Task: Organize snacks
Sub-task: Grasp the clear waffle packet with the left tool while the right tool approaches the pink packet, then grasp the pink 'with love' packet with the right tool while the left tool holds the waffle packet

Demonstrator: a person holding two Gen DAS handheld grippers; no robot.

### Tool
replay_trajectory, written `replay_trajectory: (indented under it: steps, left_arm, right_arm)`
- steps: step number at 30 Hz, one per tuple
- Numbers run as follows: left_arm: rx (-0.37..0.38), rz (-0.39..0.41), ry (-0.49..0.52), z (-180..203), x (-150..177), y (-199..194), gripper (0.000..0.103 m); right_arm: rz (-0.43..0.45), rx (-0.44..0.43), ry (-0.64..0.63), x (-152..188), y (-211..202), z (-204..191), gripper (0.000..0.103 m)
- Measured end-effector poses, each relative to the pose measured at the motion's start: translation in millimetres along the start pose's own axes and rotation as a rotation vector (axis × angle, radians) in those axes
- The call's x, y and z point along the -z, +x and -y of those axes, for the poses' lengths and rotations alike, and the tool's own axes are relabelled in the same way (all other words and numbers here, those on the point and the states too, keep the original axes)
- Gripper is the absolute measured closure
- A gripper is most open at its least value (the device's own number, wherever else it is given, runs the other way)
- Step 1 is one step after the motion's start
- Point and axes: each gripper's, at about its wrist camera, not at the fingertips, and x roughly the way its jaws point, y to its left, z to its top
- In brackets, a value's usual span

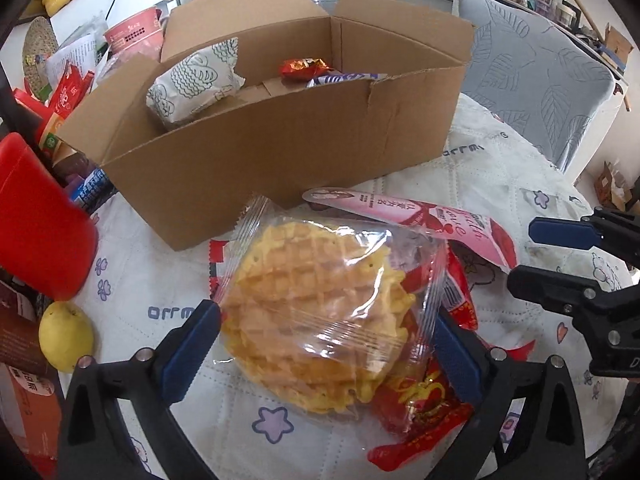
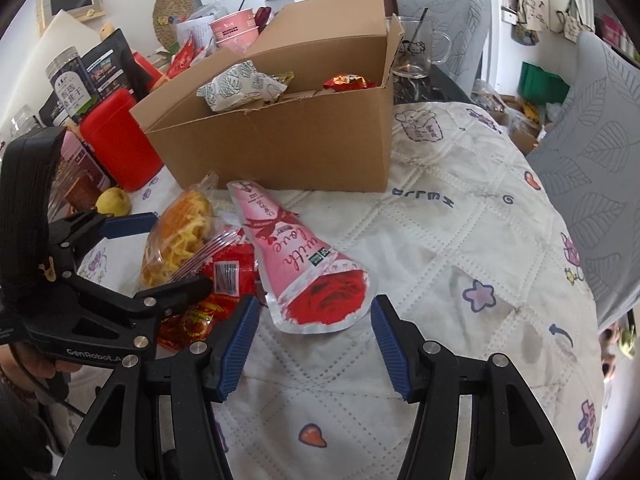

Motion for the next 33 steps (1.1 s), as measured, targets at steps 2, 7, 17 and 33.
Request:
replay_trajectory:
  steps: [2,7,17,33]
  left_arm:
    - [0.037,-0.025,-0.043,-10,-2,9,0.0]
    - [0.067,-0.035,-0.019,-18,-5,17,0.0]
    - [0.113,0.009,-0.007,-22,-2,21,0.005]
    - [0.104,0.047,-0.145,-38,9,-25,0.018]
  right_arm:
    - [-0.003,0.001,-0.001,0,1,0,0.045]
    - [-0.004,0.007,-0.001,-3,3,1,0.045]
    - [-0.012,0.01,-0.062,-13,10,-2,0.037]
    - [-0.1,-0.001,-0.217,-39,47,-1,0.028]
